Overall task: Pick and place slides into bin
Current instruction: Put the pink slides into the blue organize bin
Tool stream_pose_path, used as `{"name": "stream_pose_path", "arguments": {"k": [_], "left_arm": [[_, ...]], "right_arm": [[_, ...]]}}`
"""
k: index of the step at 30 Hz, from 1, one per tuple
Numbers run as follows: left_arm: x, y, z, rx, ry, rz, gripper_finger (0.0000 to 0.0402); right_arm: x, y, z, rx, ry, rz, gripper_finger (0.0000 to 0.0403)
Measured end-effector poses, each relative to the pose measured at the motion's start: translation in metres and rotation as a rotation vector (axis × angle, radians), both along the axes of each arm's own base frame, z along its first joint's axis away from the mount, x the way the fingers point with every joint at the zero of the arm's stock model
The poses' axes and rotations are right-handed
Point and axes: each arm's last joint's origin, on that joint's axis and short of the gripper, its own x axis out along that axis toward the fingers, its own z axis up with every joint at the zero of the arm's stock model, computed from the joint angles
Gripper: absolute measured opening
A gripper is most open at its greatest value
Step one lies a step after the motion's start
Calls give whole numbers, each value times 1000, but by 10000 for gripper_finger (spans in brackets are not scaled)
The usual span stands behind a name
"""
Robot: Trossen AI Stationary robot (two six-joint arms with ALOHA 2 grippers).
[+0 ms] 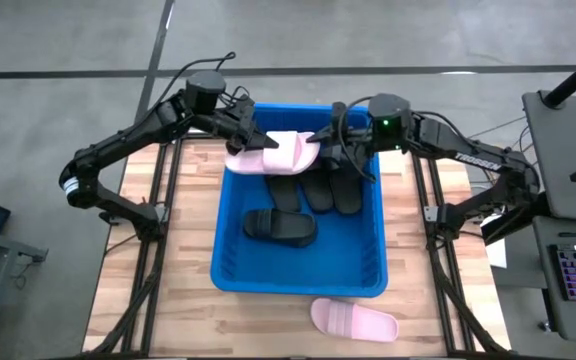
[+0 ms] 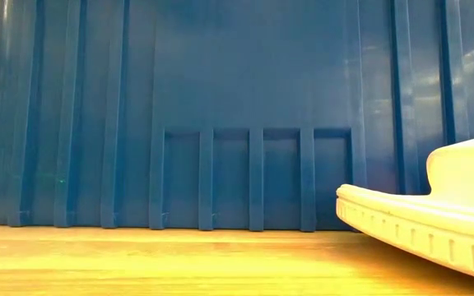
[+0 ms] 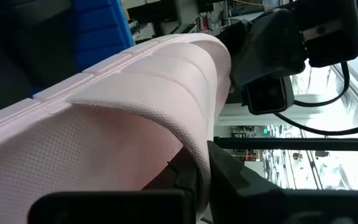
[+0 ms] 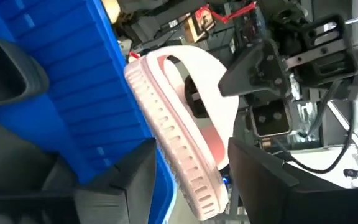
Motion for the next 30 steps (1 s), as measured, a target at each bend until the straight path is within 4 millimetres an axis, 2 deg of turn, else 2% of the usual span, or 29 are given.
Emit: {"name": "stream_pose_path", "arguments": {"k": [6, 12, 13, 16, 19, 24, 30], "left_arm": [[0, -1, 4, 15, -34, -21, 0], [0, 1, 7, 34, -69, -17, 0], [0, 1, 8, 37, -74, -17, 0], [1, 1, 10, 60, -100, -18, 3], [1, 2, 13, 154, -142, -16, 22], [3, 5, 23, 374, -259, 47, 85], [1, 10, 40, 585, -426, 114, 167]], "right_arm": [[2, 7, 0, 1, -1, 19, 148], [5, 4, -4, 27, 24, -52, 38], [5, 4, -4, 34, 23, -56, 30], [5, 4, -3, 55, 12, -68, 30], [4, 4, -2, 80, 6, -84, 30], [-3, 6, 6, 140, -32, -113, 30], [-21, 10, 23, 248, -105, -142, 29]]}}
